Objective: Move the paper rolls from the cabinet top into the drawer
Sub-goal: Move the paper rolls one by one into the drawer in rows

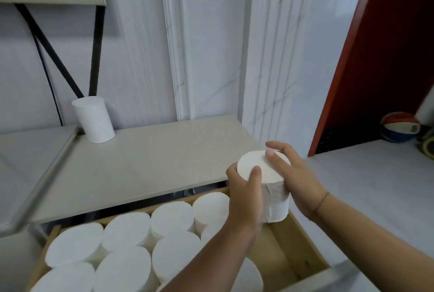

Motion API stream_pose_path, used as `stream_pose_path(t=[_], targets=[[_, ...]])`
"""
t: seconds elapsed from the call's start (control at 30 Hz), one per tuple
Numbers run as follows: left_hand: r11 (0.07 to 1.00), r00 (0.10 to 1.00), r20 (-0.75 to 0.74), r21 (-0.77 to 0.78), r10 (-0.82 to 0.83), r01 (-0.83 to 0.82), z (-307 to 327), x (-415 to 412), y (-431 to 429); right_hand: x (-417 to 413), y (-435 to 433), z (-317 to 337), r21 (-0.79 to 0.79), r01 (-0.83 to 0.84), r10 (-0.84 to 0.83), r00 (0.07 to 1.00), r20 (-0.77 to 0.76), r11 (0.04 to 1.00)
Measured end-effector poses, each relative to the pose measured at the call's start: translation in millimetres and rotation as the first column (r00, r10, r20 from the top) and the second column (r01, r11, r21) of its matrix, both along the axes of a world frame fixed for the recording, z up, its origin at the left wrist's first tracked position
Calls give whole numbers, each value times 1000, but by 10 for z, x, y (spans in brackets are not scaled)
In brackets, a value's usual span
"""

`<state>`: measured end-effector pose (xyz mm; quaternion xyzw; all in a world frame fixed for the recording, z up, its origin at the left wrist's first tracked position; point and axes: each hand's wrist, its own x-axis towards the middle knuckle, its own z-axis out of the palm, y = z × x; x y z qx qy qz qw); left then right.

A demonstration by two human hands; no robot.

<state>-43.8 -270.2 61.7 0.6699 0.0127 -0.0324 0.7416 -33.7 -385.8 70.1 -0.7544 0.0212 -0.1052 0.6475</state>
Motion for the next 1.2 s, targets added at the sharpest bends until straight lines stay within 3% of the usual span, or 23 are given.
stream_pose_path(t=[0.17, 0.37, 0.5, 0.67, 0.93, 1.2], targets=[[988, 995, 45, 123, 88, -93, -247, -148, -142, -48, -86, -231, 100, 65, -58, 996, -74, 993], [917, 988, 152, 396, -2, -59, -581, -201, -133, -6, -197, -511, 57, -17, 24, 991, -135, 998], [777, 979, 163, 629, -123, -7, -737, -82, -57, 45, -244, -674, 39, -106, 112, 974, -196, 994], [511, 971, 55, 857, -233, 74, -985, -41, 53, 79, -278, -884, -232, -215, 142, 945, -296, 949], [238, 925, 50, 970, -378, 45, -1106, 30, 145, 72, -246, -1023, -292, -221, 125, 941, -315, 930], [220, 906, 83, 975, -416, 12, -1152, 68, 228, 95, -217, -1091, -538, -176, 21, 959, -281, 825]])
